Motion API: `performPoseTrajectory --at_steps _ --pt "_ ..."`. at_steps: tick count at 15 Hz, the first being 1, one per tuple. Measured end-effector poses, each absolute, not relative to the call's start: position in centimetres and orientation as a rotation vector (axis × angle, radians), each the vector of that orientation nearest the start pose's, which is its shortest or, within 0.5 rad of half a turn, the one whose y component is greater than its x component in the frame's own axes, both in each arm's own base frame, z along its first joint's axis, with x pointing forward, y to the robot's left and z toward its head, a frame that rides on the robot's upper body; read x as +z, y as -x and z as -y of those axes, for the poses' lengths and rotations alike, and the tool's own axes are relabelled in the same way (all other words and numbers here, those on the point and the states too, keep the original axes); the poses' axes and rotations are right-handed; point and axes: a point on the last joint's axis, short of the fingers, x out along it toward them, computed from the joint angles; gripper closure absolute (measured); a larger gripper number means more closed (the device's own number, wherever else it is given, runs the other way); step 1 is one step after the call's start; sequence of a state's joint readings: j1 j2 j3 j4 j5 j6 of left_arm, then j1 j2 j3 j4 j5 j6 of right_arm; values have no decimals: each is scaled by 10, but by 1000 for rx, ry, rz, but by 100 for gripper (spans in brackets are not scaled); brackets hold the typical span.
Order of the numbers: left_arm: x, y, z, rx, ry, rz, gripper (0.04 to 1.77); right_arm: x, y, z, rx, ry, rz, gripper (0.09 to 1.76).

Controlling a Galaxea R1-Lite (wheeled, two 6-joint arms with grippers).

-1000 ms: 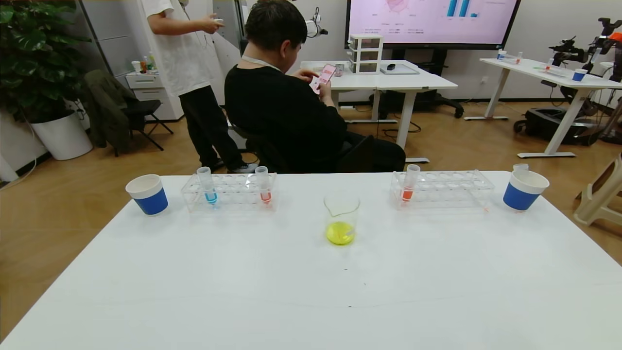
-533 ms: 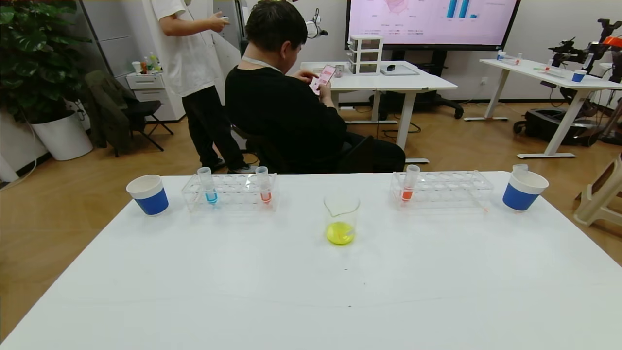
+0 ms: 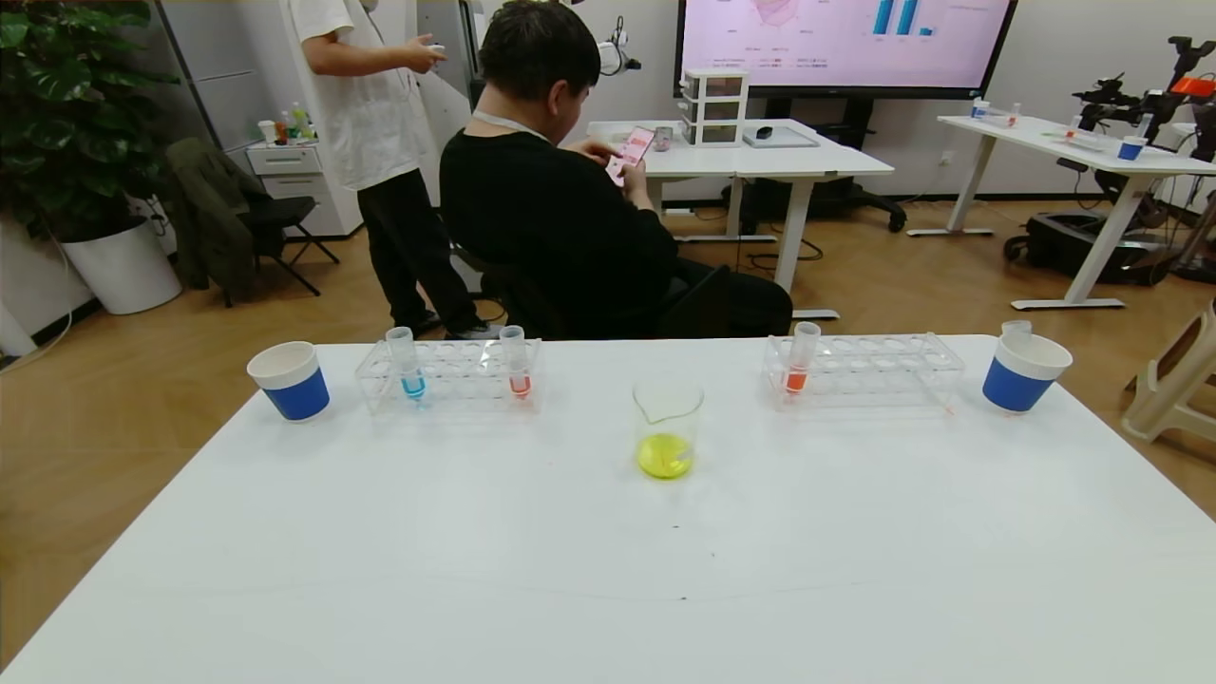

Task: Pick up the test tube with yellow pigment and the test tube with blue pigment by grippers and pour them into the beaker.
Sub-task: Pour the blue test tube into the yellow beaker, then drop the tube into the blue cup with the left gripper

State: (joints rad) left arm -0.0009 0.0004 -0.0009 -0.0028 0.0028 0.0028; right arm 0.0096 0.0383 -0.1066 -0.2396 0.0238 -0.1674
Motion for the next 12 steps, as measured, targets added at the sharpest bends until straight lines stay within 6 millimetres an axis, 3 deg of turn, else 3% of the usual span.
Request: performPoseTrajectory --at_steps 5,12 --pt "76 23 0 2 -4 3 6 77 23 -1 54 104 11 11" --pt "76 23 0 3 0 2 6 75 23 0 36 56 -4 11"
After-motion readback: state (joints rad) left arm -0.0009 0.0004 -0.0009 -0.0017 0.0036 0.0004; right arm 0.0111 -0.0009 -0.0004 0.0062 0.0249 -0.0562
